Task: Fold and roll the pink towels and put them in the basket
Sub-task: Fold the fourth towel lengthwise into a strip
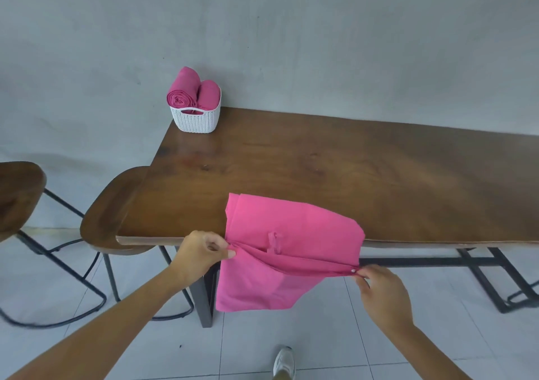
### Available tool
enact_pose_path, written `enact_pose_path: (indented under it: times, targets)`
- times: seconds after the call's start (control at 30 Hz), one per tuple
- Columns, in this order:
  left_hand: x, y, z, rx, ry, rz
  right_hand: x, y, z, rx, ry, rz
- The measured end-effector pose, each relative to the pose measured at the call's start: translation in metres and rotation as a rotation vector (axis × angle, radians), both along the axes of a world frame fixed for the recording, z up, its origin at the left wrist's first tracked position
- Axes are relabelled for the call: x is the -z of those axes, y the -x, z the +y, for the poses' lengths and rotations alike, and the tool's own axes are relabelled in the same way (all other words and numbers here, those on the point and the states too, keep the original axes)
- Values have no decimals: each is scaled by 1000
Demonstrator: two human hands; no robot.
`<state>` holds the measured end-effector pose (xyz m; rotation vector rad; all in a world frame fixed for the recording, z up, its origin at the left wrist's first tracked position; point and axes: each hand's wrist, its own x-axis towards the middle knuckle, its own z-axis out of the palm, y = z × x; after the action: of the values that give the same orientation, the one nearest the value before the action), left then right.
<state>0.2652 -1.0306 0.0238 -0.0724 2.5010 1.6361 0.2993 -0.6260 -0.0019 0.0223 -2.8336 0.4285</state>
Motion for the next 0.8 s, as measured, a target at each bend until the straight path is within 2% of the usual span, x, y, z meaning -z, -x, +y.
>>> enact_pose_path:
  times: [0.17, 0.5, 0.6, 0.8]
  targets:
    - [0, -25, -5, 11, -48, -4, -4, -26, -3, -52, -64, 14]
    - [-25, -32, -6, -52, -93, 94, -23, -39, -4, -11, -7, 14]
    - [-29, -32, -7, -78, -14, 106, -34, -36, -6, -21, -29, 36]
    - [-30, -32, -13, -119, 11, 117, -45, -33, -12, -62, -86, 109]
